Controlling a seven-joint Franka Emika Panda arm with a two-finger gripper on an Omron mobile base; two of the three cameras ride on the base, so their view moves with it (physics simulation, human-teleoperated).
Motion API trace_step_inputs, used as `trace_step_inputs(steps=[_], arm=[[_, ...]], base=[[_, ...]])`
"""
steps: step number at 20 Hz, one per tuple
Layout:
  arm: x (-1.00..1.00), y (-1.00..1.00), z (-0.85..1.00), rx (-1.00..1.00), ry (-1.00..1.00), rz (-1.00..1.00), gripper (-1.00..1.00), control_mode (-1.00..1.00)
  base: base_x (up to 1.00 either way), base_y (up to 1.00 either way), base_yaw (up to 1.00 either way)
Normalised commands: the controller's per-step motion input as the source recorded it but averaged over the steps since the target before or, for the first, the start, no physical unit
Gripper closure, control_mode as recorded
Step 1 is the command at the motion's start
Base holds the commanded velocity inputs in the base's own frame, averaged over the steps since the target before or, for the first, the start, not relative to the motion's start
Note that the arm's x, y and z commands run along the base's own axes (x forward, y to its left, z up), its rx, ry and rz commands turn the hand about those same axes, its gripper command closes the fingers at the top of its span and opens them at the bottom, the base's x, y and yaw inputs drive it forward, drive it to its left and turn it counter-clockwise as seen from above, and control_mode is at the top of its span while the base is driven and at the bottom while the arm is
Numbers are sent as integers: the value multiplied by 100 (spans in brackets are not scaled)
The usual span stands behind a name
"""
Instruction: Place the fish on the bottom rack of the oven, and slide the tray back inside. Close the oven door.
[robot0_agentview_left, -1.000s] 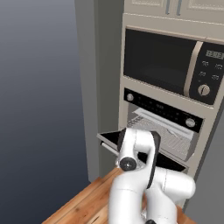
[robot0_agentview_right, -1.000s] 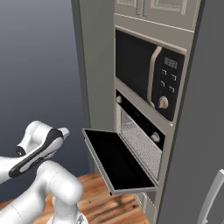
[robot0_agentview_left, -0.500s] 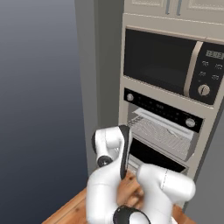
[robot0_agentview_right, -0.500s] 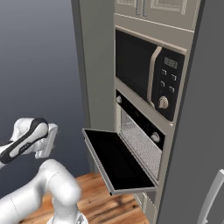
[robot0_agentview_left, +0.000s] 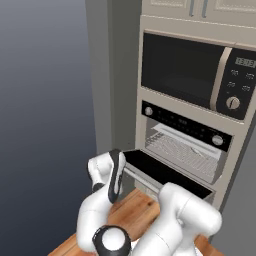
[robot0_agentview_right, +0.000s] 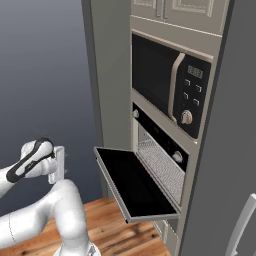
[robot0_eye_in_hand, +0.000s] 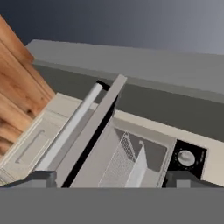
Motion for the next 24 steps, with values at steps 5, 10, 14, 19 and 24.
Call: trace_step_inputs(steps=[5, 10, 14, 19, 24], arm=[[79, 31, -89, -29, -1, 0, -100, -100], [51, 17, -82, -33, 0, 0, -100, -100], [5, 0, -63, -31, 0, 0, -100, -100], [1, 0, -88, -34, 0, 0, -100, -100], [1, 24, -100, -42, 0, 0, -100, -100]], base=[[0, 0, 0], [0, 0, 0], [0, 0, 0], [0, 0, 0], [0, 0, 0]])
